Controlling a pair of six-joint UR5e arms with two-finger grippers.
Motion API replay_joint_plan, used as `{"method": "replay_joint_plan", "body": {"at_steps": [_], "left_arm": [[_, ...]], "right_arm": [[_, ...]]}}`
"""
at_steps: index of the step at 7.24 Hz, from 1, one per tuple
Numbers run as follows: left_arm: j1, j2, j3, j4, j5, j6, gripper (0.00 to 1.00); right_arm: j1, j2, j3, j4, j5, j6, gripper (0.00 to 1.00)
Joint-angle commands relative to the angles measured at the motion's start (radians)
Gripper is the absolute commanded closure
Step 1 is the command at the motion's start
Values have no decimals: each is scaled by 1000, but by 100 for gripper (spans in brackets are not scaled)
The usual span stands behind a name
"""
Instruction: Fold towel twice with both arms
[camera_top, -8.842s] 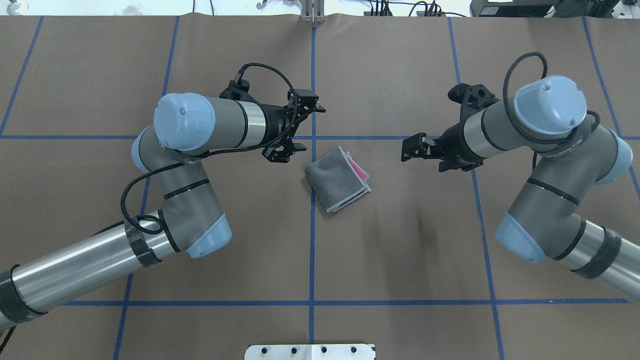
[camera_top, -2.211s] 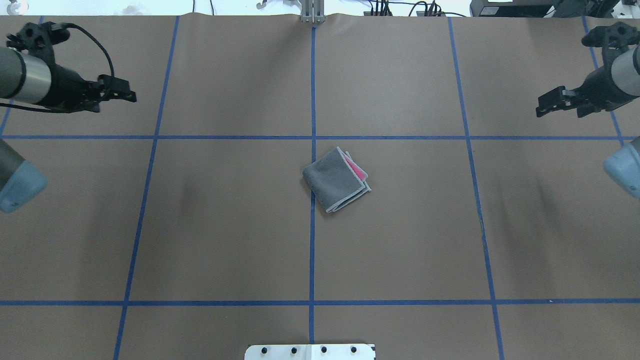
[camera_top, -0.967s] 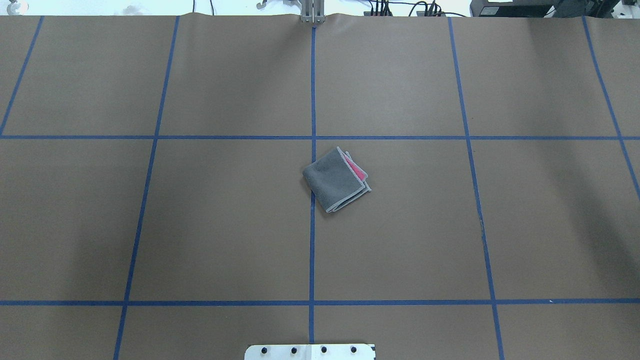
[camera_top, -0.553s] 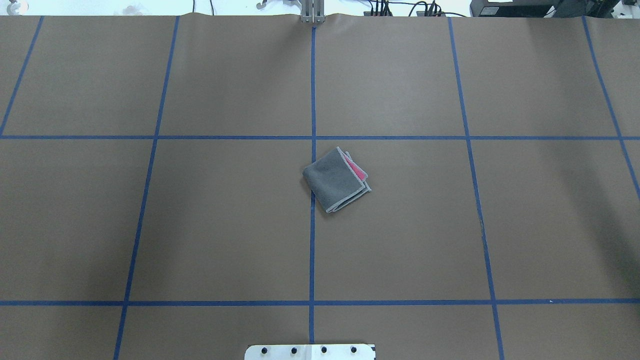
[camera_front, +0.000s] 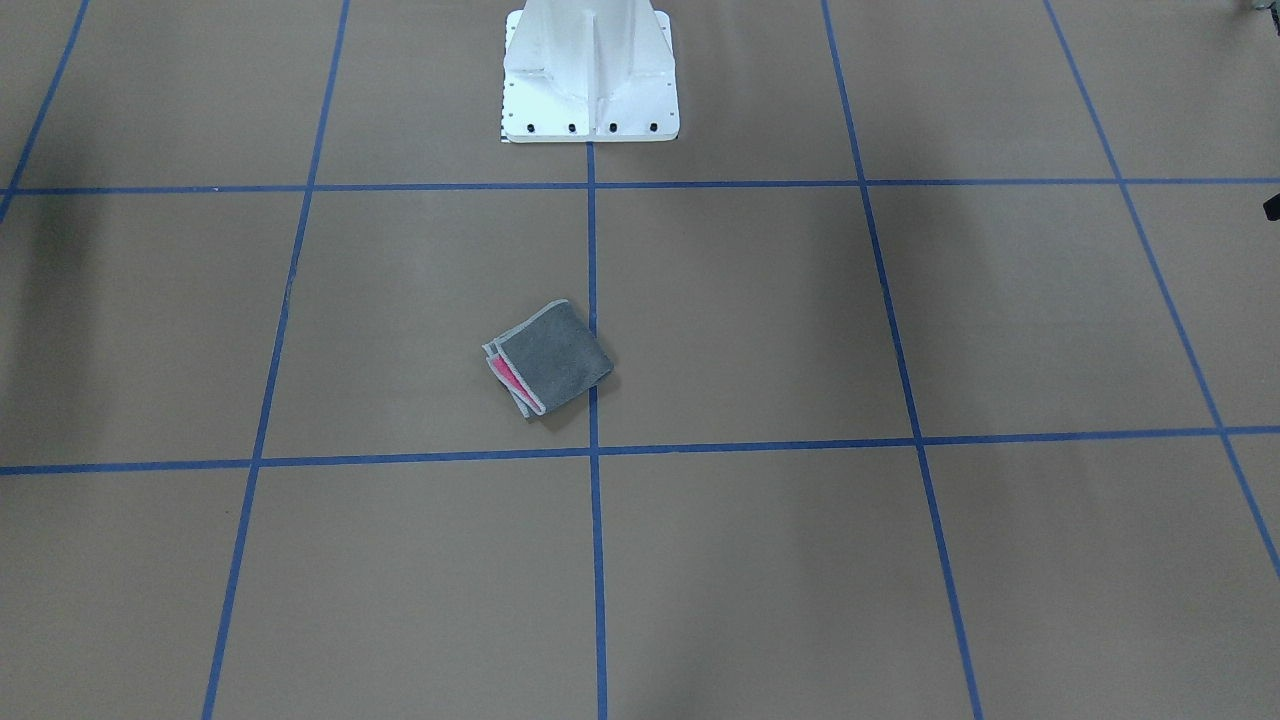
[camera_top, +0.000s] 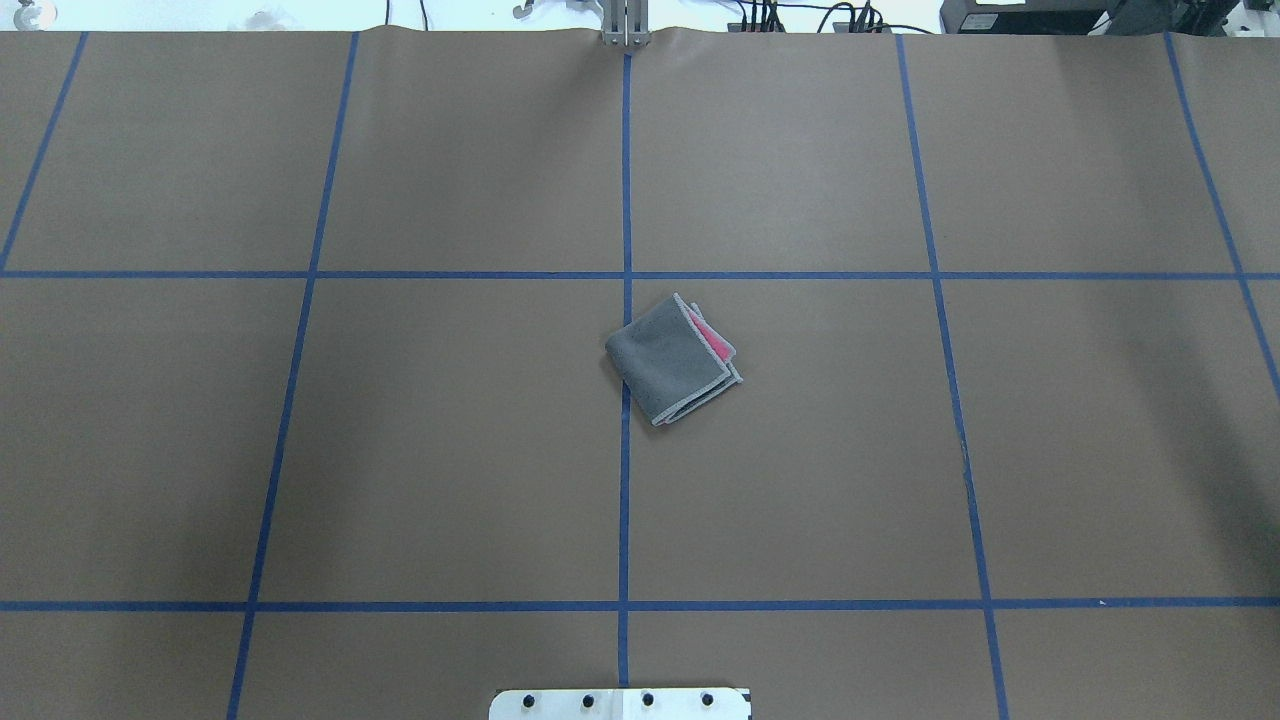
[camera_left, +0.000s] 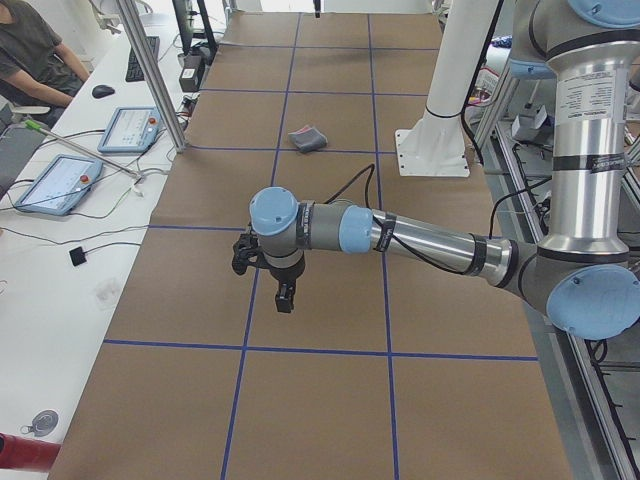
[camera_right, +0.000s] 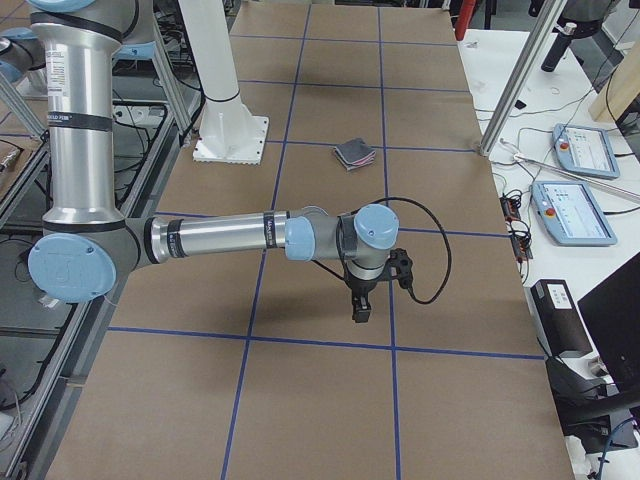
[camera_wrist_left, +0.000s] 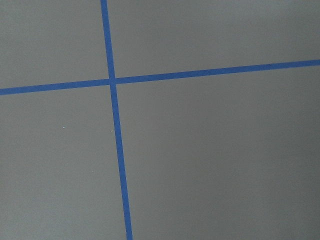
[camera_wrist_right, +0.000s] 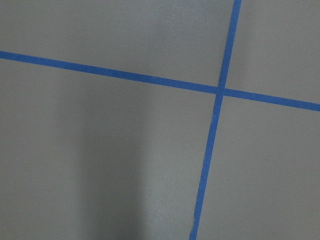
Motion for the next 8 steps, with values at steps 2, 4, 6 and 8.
{"method": "replay_joint_plan", "body": {"at_steps": [2,4,6,8], "left_arm": [[-1,14,7,-2,0,-1,0],[-26,17,41,0,2,-4,0],[-35,22,49,4,-3,-7,0],[-38,46,47,3,-6,-6,0]], "right_arm": [[0,-10,3,0,1,3,0],[0,-6,4,0,-1,6,0],[0,-7,12,2,-1,7,0],[0,-6,12,2,-1,9,0]]}}
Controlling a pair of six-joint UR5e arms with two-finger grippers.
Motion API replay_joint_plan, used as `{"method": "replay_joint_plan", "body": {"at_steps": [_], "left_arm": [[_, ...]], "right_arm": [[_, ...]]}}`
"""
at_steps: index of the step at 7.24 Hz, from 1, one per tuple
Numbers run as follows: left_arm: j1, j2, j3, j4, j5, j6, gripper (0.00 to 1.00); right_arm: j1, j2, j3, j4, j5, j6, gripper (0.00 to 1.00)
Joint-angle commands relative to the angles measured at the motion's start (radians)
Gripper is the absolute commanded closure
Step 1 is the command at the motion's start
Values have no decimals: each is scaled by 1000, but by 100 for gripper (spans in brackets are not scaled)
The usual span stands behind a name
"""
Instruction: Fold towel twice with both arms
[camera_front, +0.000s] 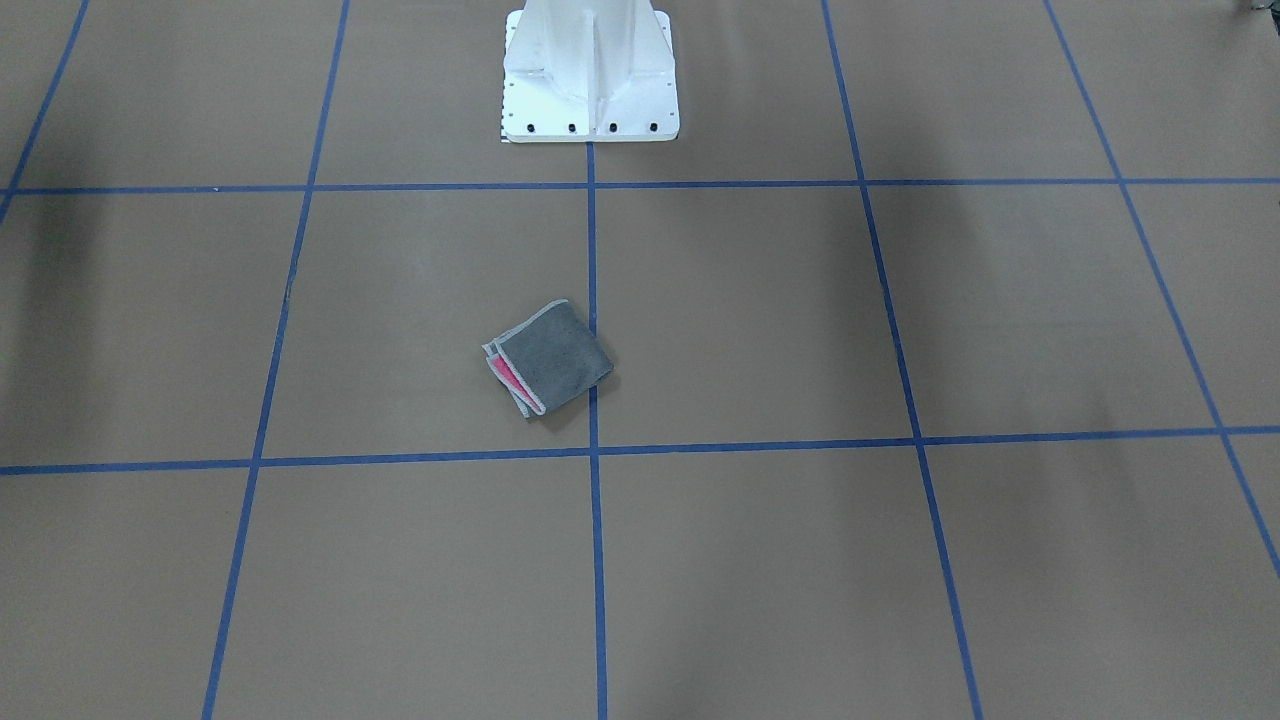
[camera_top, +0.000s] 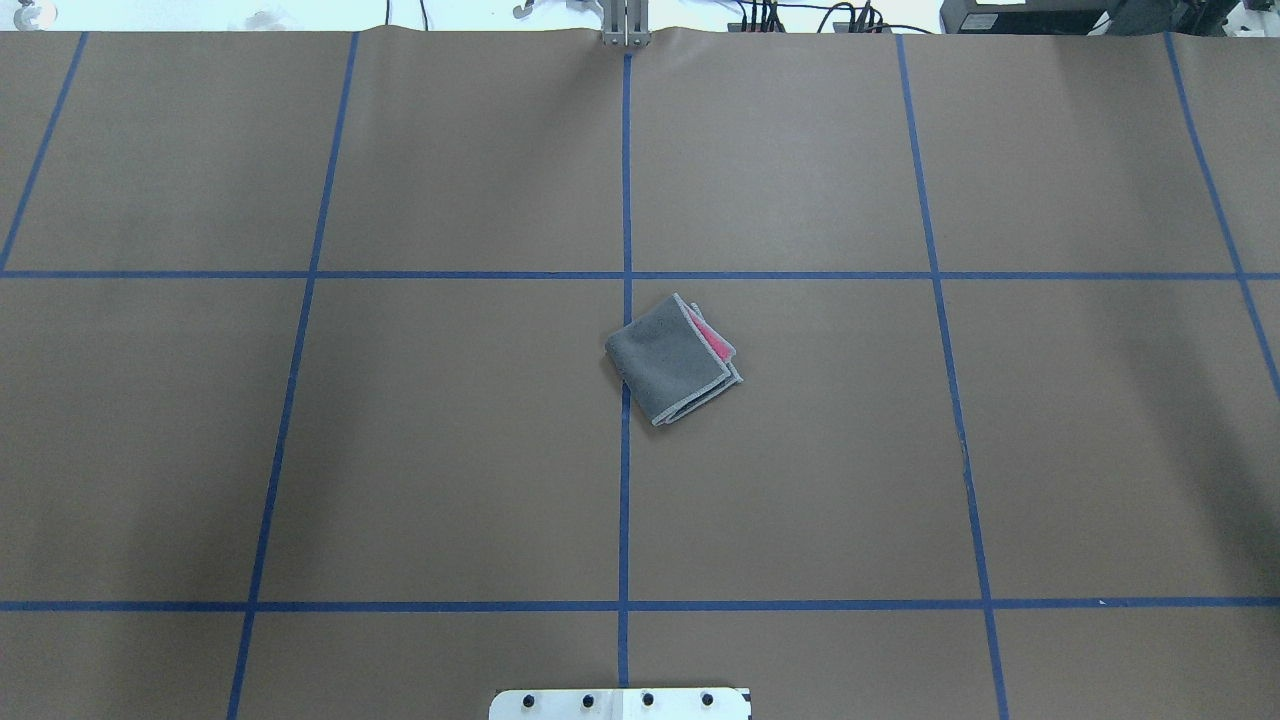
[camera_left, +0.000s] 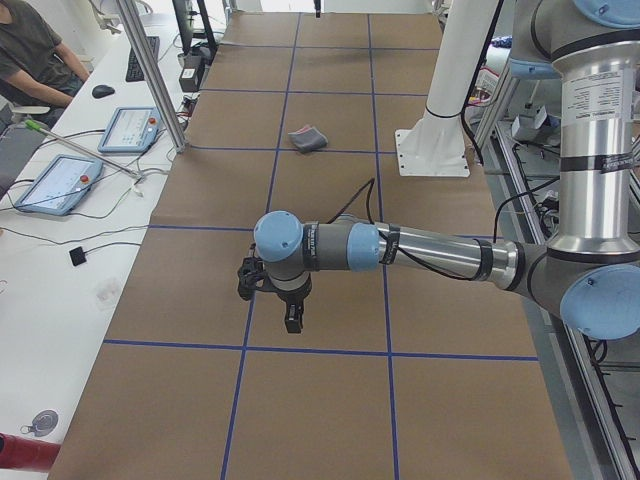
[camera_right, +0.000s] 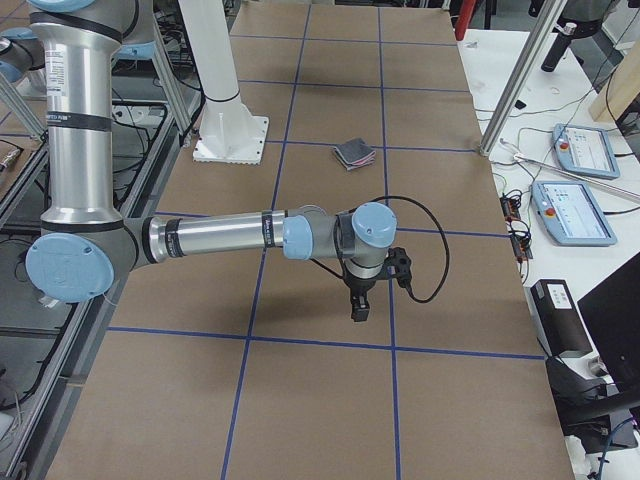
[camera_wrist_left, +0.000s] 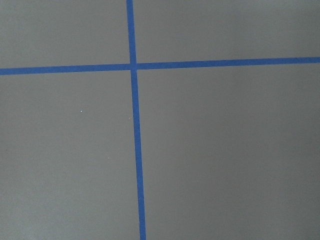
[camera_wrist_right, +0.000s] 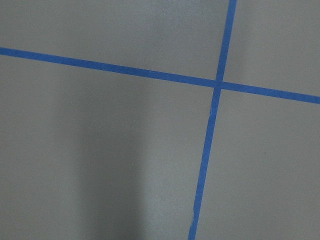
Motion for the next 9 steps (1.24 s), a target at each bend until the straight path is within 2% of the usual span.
{"method": "replay_joint_plan", "body": {"at_steps": [1,9], "left_arm": [[-5,10,1,0,-1,1,0],[-14,38,-3,-3,2,1,0]], "right_arm": [[0,0,1,0,0,-1,0],[0,0,1,0,-2,-4,0]]}}
